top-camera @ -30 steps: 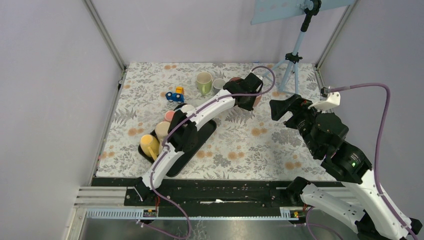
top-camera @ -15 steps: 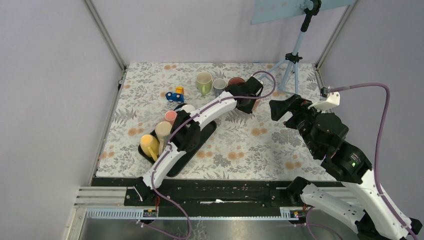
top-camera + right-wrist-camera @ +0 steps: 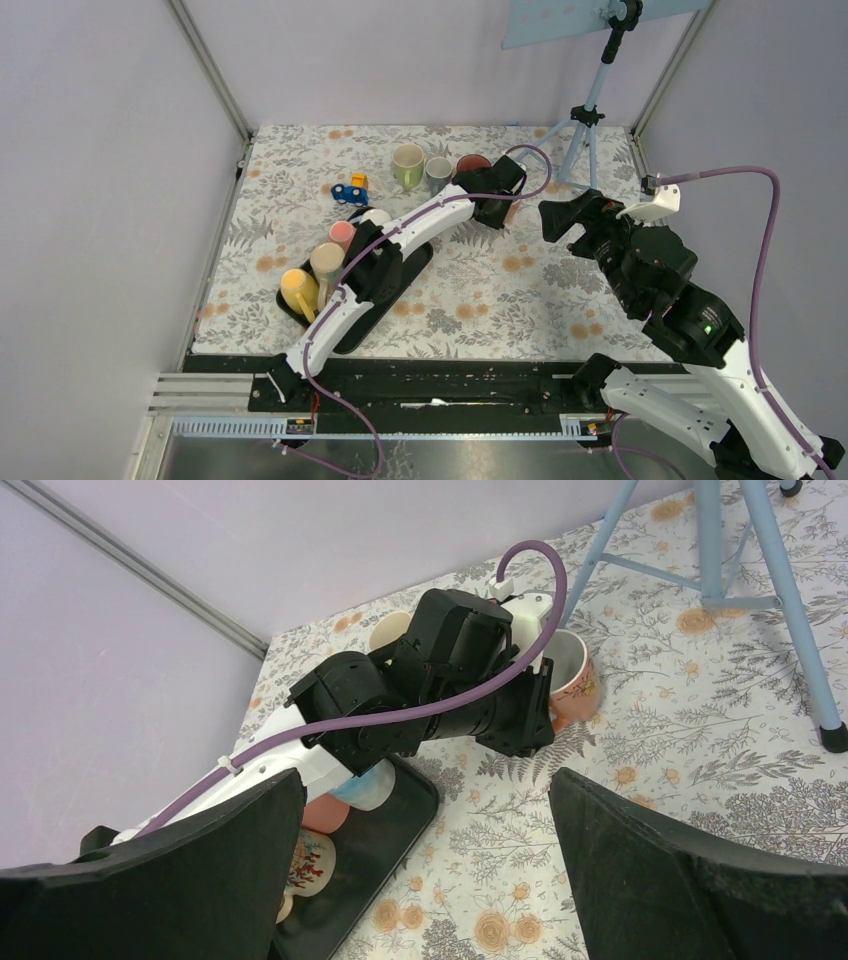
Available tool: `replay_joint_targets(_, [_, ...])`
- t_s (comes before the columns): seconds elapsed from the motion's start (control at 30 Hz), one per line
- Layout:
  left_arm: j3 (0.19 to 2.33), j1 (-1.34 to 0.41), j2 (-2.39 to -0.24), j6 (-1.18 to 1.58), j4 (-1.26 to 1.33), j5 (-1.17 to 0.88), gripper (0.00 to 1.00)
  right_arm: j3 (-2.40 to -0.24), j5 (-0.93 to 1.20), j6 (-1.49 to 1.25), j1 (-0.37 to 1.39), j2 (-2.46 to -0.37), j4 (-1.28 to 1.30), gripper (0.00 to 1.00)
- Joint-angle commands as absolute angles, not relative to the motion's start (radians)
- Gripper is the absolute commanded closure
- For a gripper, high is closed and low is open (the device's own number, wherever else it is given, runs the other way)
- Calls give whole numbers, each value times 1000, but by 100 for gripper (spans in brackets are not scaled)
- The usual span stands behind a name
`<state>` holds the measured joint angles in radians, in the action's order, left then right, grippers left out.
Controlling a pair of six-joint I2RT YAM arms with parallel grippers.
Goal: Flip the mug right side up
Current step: Place the cup at the center of the board.
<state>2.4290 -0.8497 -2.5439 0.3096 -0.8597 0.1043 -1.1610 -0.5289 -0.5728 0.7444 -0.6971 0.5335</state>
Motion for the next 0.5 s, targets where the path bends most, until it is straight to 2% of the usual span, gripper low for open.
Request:
replay_joint_targets(0.0, [2514,-854,-2526,295,-772,111,100,-1180,-515,-581,747,-692,522,0])
replay_joint_targets(0.47, [2510,-853,-2525,299,-768,112,94,-1176,-528,-584,748,-686,522,0])
